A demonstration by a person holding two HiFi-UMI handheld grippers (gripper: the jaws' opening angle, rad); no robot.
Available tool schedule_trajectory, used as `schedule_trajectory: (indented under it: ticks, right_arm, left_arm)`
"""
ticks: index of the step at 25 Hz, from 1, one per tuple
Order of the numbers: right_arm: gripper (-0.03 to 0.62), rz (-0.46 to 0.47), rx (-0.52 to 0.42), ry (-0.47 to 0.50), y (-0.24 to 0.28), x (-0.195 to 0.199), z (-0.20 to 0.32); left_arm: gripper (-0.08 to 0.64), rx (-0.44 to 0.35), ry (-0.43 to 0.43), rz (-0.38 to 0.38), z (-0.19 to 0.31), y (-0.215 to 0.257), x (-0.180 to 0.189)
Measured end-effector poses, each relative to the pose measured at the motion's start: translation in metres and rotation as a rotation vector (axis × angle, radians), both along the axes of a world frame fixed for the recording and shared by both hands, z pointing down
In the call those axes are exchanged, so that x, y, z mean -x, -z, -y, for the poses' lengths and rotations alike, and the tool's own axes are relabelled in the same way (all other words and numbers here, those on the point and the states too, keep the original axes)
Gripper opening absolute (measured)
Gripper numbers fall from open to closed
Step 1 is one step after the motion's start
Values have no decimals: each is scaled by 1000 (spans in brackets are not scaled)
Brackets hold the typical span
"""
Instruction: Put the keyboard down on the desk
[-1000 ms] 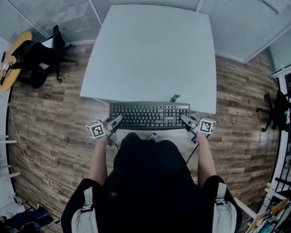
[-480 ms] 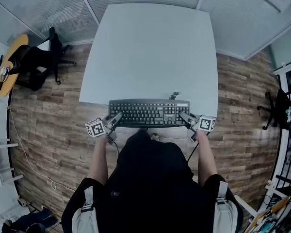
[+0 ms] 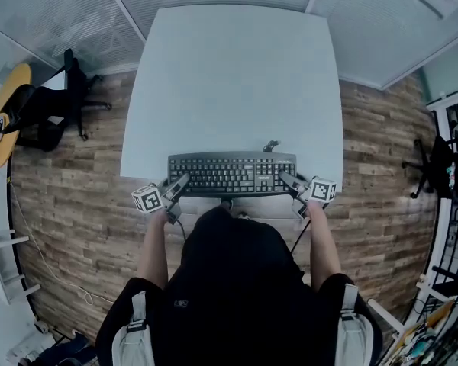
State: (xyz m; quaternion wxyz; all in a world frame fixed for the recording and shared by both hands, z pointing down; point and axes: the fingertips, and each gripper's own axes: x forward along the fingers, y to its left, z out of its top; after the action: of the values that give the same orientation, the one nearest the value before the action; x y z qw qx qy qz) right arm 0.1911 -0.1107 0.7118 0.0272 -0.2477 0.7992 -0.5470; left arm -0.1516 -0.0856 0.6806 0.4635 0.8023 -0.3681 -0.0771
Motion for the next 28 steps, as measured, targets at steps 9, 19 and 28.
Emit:
schedule_trajectory:
  ticks: [9,19,28]
  right_arm:
    - [178,-44,37,-36,-14,3,42]
    - [186,-73,64,-41,-28,22,88]
    - [192,-101,98,-59,-38,34,126]
  left_arm:
    - [185,26,9,31,51,-16,7]
    - [189,60,20,43,97,-33,26]
    - [195,73,12,59,139,-44,40]
